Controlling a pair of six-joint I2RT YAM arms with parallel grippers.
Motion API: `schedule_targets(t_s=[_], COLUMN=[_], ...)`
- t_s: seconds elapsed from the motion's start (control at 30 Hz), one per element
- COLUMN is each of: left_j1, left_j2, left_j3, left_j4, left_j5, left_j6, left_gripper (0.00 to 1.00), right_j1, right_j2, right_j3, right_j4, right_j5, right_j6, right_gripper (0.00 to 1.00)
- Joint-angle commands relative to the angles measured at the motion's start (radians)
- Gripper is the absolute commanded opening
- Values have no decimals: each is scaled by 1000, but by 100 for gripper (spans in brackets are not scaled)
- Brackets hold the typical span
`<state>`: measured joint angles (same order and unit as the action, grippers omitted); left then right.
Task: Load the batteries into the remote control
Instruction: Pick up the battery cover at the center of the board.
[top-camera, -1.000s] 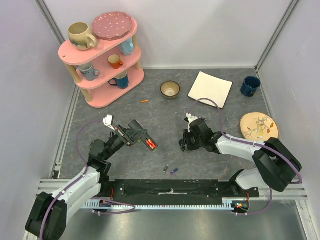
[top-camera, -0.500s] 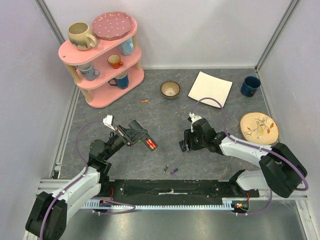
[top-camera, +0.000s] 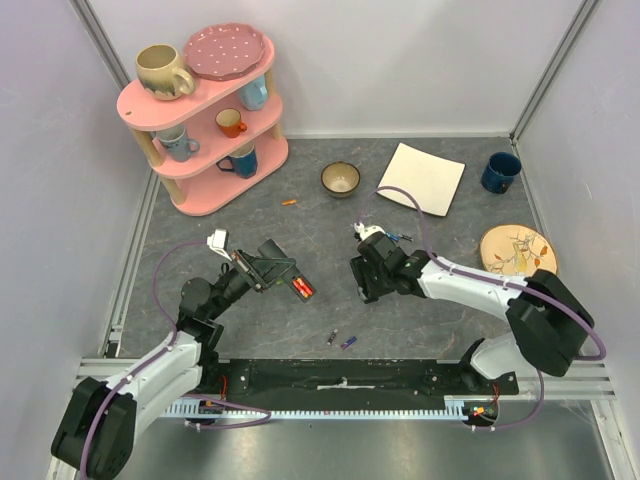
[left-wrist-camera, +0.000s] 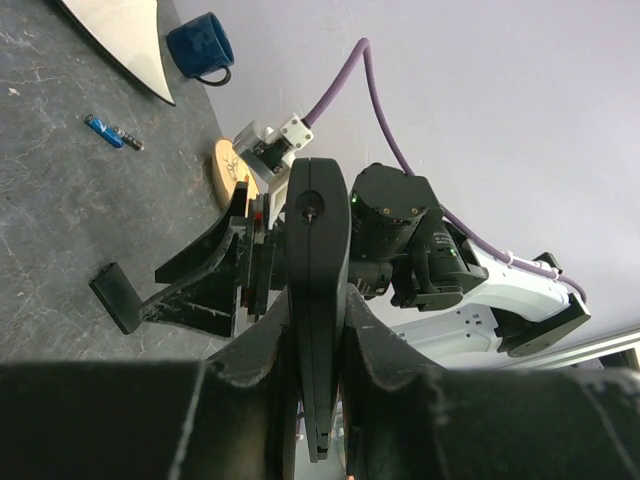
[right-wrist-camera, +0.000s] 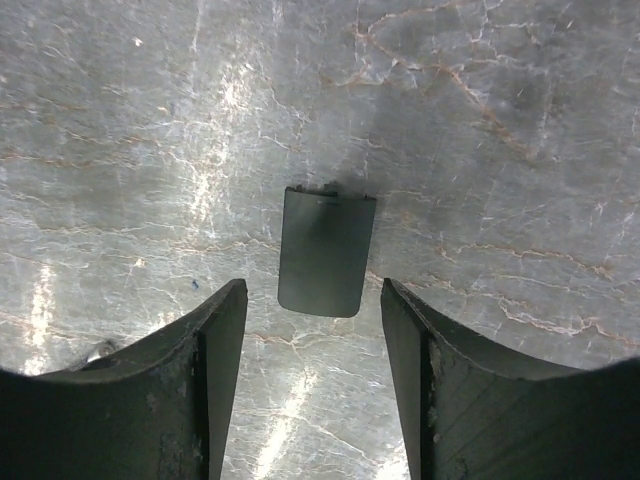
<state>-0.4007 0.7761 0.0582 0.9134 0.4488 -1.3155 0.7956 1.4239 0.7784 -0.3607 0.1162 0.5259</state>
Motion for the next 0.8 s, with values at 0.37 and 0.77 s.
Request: schedule_targets(t_s=[0.37, 0.77], left_j1=[2, 3], left_j2=[8, 17], left_j3=[-44, -44], left_j4=[85, 96], left_j5=[14, 14], left_j6=[9, 7], left_gripper=[2, 2], right_j1=[56, 59], right_j2=[159, 188], right_j3=[99, 55], right_j4=[-69, -29], right_j5=[140, 108], right_j6=[19, 17], right_gripper=[67, 61])
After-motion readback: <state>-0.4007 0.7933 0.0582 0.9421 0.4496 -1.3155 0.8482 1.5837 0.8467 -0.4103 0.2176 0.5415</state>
